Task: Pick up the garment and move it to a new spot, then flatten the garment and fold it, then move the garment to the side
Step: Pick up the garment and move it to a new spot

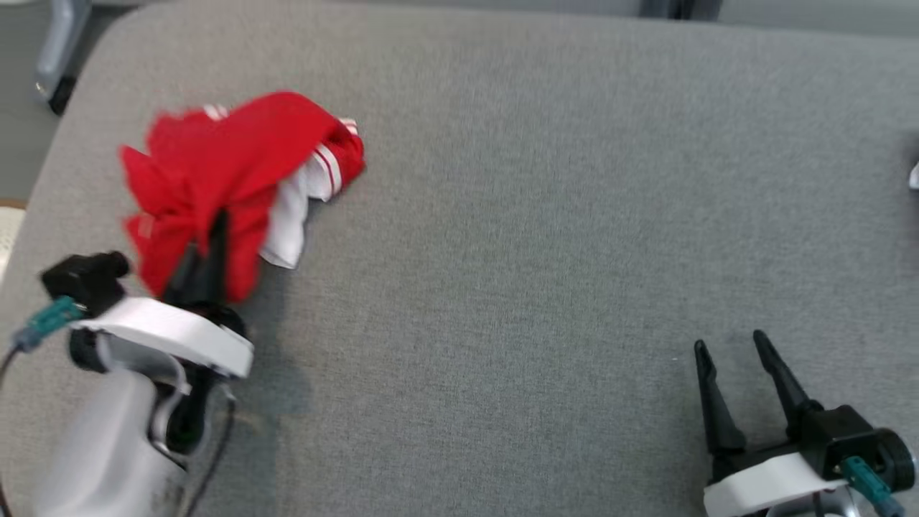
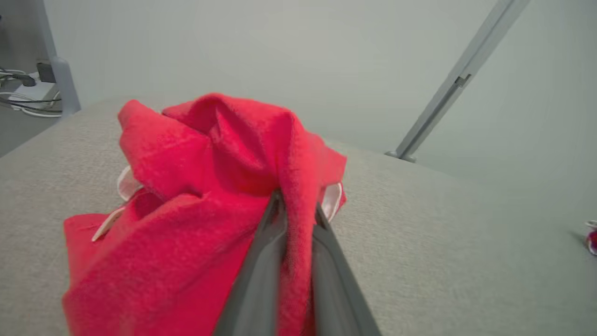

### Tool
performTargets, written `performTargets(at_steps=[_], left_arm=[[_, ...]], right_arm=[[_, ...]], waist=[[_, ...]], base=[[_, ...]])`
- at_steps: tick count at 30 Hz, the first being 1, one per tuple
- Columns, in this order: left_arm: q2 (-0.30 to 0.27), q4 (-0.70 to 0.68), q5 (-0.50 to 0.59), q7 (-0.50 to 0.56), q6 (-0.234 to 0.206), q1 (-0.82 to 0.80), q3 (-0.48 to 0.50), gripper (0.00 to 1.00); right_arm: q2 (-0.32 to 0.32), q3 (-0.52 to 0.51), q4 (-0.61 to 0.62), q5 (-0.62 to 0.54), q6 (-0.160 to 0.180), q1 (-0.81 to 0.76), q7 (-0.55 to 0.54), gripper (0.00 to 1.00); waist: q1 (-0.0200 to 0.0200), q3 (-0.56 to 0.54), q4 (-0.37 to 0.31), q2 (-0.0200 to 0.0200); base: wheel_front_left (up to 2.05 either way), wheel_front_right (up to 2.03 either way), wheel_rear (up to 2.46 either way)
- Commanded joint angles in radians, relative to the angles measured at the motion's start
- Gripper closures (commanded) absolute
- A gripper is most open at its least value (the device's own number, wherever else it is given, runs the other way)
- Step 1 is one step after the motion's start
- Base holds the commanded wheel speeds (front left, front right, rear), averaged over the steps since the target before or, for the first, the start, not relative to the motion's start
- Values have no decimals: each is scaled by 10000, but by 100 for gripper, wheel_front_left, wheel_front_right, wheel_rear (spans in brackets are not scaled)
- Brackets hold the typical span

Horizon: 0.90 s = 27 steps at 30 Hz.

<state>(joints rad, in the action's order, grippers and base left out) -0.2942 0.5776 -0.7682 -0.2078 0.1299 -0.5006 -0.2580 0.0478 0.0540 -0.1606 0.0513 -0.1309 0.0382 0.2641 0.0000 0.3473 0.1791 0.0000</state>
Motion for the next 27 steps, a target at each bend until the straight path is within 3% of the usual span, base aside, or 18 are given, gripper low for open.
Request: performTargets(at_steps=[1,10,15,18,22,27], left_arm=[[-84,-971,-152,230,11,468,-379,100],[458,-6688,-1204,2247,-170,2527,-2207,100],[1144,-8710,-1778,2882,-741,2637,-2660,100],[922,-8519,-1277,3160,-1282,2426,-2652,100],[972,-7594,-1261,3329,-1591,2451,-2640,100],[900,-4354,-1421,3350,-1750,2159,-2335,100]], right_arm=[[50,119,-76,176,1,-167,5,0],[59,673,-293,845,1,-483,5,0],[56,715,-327,1038,1,-597,5,0],[46,760,-343,1164,1,-611,5,0],[62,765,-386,1283,1,-547,5,0],[48,864,-435,1457,1,-495,5,0]], waist=[[0,-1000,-112,0],[0,-2101,-1294,0],[0,-2277,-2219,0],[0,-2243,-2615,0],[0,-2153,-2905,0],[0,-1994,-3131,0]], base=[[0,0,0],[0,0,0],[0,0,0],[0,0,0],[0,0,0],[0,0,0]])
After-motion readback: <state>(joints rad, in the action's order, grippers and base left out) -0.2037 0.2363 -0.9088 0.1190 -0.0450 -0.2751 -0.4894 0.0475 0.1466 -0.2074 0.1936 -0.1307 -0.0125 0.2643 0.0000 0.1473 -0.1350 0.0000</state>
